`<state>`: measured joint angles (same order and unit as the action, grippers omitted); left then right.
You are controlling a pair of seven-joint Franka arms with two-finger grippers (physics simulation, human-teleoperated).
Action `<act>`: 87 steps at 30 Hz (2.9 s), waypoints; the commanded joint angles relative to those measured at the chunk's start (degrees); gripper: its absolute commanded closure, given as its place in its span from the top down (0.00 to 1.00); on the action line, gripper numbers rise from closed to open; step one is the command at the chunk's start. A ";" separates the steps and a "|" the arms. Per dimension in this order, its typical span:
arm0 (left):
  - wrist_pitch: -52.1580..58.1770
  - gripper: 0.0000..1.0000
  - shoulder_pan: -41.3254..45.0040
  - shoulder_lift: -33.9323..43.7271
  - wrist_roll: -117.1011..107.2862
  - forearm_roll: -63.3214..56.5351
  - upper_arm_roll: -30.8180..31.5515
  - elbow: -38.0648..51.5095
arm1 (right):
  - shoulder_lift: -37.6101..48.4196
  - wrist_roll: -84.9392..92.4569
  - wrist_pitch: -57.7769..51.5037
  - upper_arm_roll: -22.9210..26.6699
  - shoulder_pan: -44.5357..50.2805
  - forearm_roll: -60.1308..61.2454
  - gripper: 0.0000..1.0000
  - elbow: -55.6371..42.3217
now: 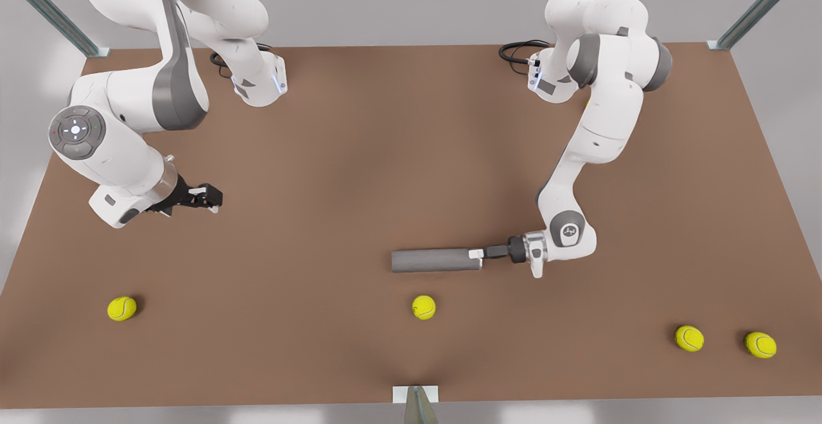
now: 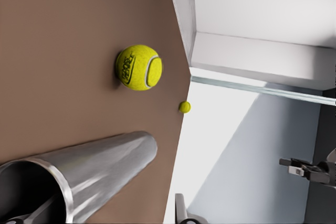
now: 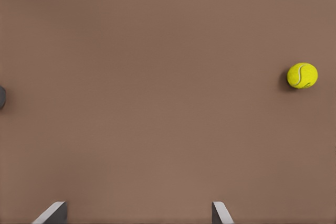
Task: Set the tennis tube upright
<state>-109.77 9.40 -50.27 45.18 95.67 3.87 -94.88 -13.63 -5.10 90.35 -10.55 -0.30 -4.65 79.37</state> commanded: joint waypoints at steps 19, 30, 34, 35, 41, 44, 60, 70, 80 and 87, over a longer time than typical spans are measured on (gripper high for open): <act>0.44 0.28 0.09 -0.35 -0.61 -0.49 0.44 0.22 | -0.08 0.00 0.01 0.00 0.13 -0.18 1.00 0.00; 1.23 0.21 -0.08 0.44 -1.05 -1.10 0.44 0.57 | -0.08 -0.18 -0.08 0.00 0.04 -0.27 1.00 0.00; 1.23 0.21 -0.08 0.70 -1.05 -1.19 0.44 0.66 | -0.35 -0.26 -0.08 0.00 0.22 -0.27 1.00 0.00; 1.23 0.21 -0.08 0.70 -1.23 -1.89 0.44 1.27 | -0.35 -0.26 -0.08 0.00 0.22 -0.27 1.00 0.00; 1.14 0.21 -0.08 1.93 -2.72 -4.44 0.09 1.54 | -0.35 -0.26 0.01 0.00 -0.05 -0.27 1.00 -0.09; 1.23 0.21 -0.35 3.43 -2.72 -7.16 -0.70 1.45 | -0.52 -0.44 0.01 -0.18 0.57 -0.18 1.00 0.00; 1.32 0.21 -0.43 9.93 -7.91 -20.52 -5.10 1.27 | -0.35 -0.09 -0.08 -0.09 -0.05 -0.45 1.00 -0.09; 2.37 0.21 -0.43 12.48 -8.88 -25.97 -8.17 1.54 | -0.35 0.00 -0.08 -0.09 -0.05 -0.36 1.00 -0.09; 0.97 0.21 -0.43 16.34 -10.11 -33.44 -9.67 1.54 | -0.35 -0.09 -0.08 0.00 -0.05 -0.36 1.00 -0.09; -1.76 0.21 -0.43 19.33 -10.55 -43.11 -10.37 1.54 | -0.35 -0.26 -0.17 -0.09 0.30 -0.36 1.00 -0.09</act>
<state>-111.79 8.96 -30.82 34.62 55.60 -6.50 -93.34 -13.98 -5.36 90.18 -10.56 0.05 -5.01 79.28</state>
